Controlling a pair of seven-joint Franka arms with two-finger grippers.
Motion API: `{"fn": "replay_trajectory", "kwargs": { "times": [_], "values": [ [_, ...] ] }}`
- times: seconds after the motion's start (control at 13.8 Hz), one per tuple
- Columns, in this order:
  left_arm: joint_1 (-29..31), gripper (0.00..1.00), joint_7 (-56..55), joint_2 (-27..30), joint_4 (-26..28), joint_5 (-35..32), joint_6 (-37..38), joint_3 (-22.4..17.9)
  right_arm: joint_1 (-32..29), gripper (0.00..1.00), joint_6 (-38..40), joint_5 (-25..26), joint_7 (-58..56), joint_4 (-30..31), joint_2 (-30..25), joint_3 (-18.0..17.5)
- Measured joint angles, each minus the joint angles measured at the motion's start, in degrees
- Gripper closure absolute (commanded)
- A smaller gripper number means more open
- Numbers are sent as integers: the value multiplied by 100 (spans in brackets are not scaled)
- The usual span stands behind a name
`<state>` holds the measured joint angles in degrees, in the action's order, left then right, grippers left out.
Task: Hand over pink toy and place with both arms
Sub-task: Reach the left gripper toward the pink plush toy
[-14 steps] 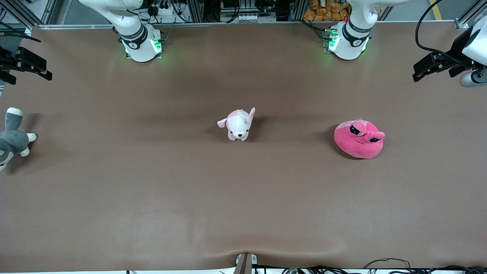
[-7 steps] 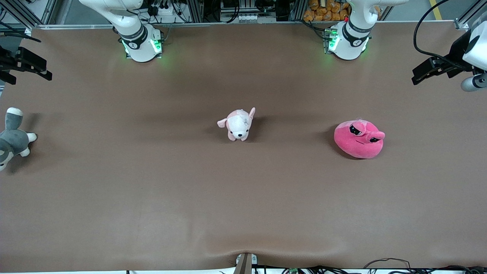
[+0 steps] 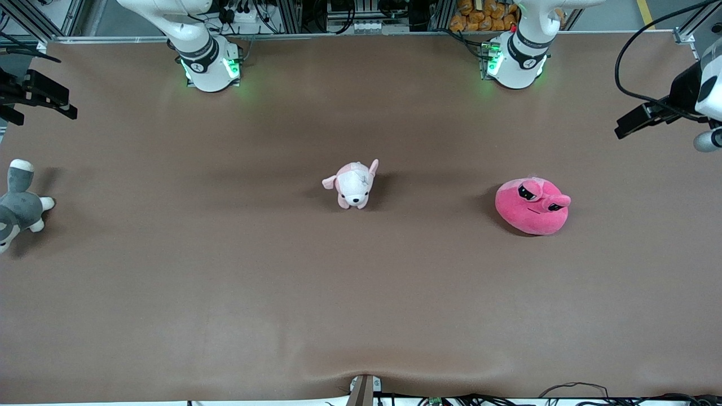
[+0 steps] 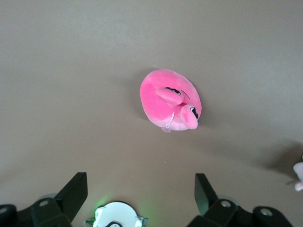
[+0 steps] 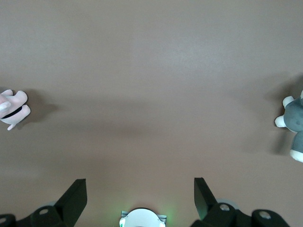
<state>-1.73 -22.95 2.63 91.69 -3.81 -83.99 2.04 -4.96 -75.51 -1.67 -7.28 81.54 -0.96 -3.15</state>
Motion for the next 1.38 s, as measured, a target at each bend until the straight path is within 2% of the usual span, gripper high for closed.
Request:
{"fn": "replay_trajectory", "kwargs": {
  "times": [0.36, 0.8, 1.02, 1.38],
  "values": [
    [1, 0, -1212, -120, 235, 0, -117, 7, 0, 0, 0, 0, 0, 1, 0, -1],
    [29, 0, -3288, -128, 994, 0, -942, 13, 0, 0, 0, 0, 0, 5, 0, -1],
    [31, 0, -3882, -140, 1255, 0, -1177, 13, 0, 0, -1, 0, 0, 5, 0, -3],
    [27, 0, -5055, -478, 1396, 0, -1301, 39, 0, 0, -1, 0, 0, 7, 0, -2]
  ]
}}
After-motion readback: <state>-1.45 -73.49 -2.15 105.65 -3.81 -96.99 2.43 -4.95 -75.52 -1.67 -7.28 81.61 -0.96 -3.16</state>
